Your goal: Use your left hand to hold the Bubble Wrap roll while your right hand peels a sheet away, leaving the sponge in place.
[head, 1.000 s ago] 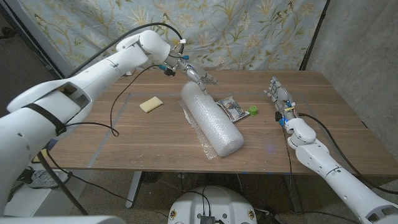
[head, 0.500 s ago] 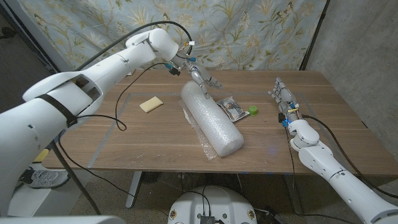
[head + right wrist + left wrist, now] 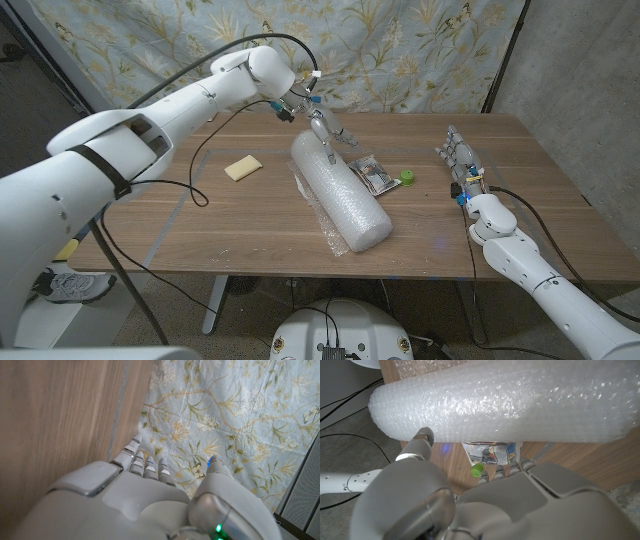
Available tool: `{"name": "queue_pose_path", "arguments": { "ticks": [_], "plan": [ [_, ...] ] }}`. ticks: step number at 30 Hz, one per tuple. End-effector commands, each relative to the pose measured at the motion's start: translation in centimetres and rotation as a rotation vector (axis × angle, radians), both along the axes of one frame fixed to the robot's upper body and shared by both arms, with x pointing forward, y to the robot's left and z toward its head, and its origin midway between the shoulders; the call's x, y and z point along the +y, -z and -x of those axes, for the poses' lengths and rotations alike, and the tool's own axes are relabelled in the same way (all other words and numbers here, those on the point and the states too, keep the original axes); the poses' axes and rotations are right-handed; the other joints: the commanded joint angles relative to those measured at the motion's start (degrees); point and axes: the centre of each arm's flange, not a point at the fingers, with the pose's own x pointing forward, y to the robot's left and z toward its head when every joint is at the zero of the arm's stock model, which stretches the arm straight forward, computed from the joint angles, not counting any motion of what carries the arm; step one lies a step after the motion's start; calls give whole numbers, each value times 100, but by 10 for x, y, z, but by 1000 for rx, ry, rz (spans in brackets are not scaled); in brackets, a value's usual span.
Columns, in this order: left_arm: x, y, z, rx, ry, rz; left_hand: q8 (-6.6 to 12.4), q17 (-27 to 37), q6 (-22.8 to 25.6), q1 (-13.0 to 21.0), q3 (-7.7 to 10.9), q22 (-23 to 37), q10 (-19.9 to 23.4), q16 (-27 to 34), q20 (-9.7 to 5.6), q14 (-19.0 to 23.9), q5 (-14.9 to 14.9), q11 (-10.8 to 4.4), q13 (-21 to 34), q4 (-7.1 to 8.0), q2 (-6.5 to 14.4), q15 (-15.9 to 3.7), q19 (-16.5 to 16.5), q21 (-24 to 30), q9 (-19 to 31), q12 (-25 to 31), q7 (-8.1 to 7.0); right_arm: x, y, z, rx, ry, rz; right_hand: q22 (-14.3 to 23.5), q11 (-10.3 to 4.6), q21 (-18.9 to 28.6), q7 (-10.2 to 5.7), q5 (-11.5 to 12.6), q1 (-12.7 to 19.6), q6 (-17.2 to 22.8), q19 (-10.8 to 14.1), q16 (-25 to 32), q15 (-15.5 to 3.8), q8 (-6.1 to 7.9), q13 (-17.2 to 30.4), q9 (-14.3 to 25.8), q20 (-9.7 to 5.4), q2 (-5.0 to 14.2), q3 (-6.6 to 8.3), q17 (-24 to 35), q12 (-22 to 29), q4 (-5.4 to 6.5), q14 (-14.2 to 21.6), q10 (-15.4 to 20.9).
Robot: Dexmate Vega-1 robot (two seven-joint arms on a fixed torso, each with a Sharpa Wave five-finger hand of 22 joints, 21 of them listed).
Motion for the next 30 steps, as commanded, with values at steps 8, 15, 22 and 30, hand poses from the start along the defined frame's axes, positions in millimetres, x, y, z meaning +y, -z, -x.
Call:
{"name": "queue_pose_path", "arguments": {
  "ticks": [8, 15, 22, 30],
  "plan": [
    [-6, 17, 3, -22, -9, -95, 66, 26, -2338, 169, -15, 12, -1812, 43, 2, -1243, -42, -17, 28, 27, -20, 21, -155, 30, 35, 63, 10, -4, 0, -6, 17, 10, 7, 25, 19, 1, 17, 12, -49, -33, -48, 9, 18, 23, 12, 24, 11, -25, 1, 3, -10, -33, -27, -58],
    [-9, 20, 4, -114, 8, -134, 17, 29, -2492, 314, -31, 16, -1954, -5, 7, -1345, -95, -65, 47, 41, -46, 35, -326, -23, 36, 30, -188, -2, 2, -8, 24, 6, 8, 25, 20, 6, 19, 12, -55, -56, -57, 15, 20, 27, 12, 26, 15, -25, 0, 2, -3, -38, -34, -71],
    [-12, 20, 0, -145, 32, -132, 36, 31, -2460, 361, -37, 18, -1973, -13, 1, -1380, -115, -91, 53, 47, -51, 37, -371, -29, 37, 32, -255, -4, 5, -8, 33, 15, 0, 25, 30, 11, 19, 12, -60, -63, -62, 22, 21, 36, 13, 27, 15, -27, -1, 0, 5, -43, -35, -80],
    [-20, 19, -4, -144, 58, -152, 43, 31, -2450, 393, -44, 18, -1976, -16, 21, -1397, -128, -96, 57, 51, -58, 37, -412, -36, 39, 38, -250, -8, 8, -5, 40, 32, -17, 25, 34, 16, 16, 13, -62, -74, -68, 25, 28, 42, 14, 28, 13, -24, 0, -2, 10, -48, -46, -94]
  ]
}}
